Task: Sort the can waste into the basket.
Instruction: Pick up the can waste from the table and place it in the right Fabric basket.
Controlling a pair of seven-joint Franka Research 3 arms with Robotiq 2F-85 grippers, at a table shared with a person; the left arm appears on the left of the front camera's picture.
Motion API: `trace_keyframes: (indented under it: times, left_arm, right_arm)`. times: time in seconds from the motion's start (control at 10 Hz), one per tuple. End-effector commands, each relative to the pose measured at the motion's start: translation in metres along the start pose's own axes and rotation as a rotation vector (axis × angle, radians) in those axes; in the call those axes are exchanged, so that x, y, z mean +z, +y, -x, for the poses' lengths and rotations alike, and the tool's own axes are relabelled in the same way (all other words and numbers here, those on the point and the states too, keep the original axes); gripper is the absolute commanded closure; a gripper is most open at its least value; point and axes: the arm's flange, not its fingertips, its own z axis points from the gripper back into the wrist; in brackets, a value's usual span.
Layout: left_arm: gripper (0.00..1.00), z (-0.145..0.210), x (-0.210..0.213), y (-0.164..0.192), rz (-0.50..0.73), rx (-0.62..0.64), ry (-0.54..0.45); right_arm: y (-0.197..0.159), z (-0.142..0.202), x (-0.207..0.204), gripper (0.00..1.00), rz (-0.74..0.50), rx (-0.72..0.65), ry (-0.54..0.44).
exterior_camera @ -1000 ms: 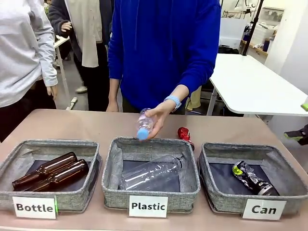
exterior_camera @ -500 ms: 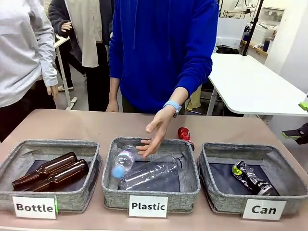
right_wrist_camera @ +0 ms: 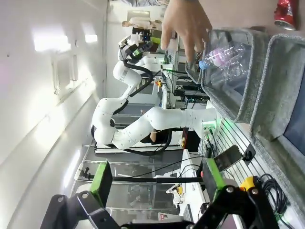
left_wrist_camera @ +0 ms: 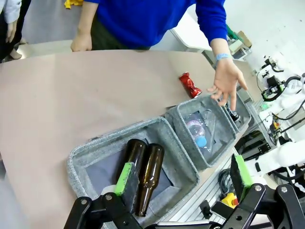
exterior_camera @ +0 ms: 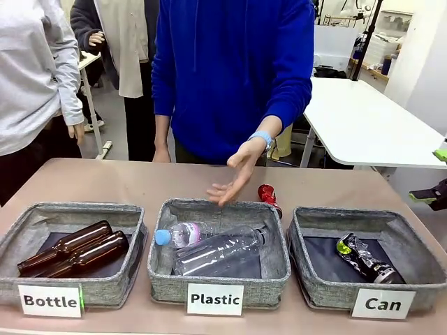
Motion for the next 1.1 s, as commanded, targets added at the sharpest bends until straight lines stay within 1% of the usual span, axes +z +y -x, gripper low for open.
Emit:
trace_keyframes:
  times: [0.0,0.3,0.4,0.5,0.6,0.7,0.8,0.9,1.0]
  left_arm:
    - [0.0,-0.002,0.001,-0.001,0.002,0.009,-0.016]
    - [0.0,-0.002,0.001,-0.001,0.002,0.009,-0.016]
    - [0.0,-0.002,0.001,-0.001,0.002,0.009,-0.016]
    - [0.0,-0.002,0.001,-0.001,0.002,0.009,-0.016]
    - [0.0,-0.002,0.001,-0.001,0.002,0.009,-0.016]
    - [0.0,-0.002,0.001,-0.001,0.002,0.009,-0.016]
    - [0.0,-0.002,0.001,-0.001,0.002,0.009,-0.016]
    - [0.0,-0.002,0.001,-0.001,0.002,0.009,-0.016]
    - [0.0,-0.002,0.001,-0.001,0.002,0.009,-0.016]
  right_arm:
    - [0.002,0.004,0.0,0.0,0.007,0.008,0.01]
    - [0.0,0.0,0.0,0.0,0.0,0.0,0.0]
    - [0.009,0.014,-0.017,0.0,0.182,-0.066,-0.104]
    - [0.034,-0.007,-0.051,0.0,0.385,-0.096,-0.066]
    - [0.054,-0.038,-0.081,0.0,0.551,-0.121,0.003]
    - [0.067,-0.067,-0.11,0.0,0.675,-0.171,0.082]
    - [0.072,-0.094,-0.138,0.0,0.807,-0.227,0.139]
    - [0.073,-0.119,-0.166,0.0,0.903,-0.282,0.168]
    - [0.066,-0.141,-0.204,0.0,1.061,-0.396,0.154]
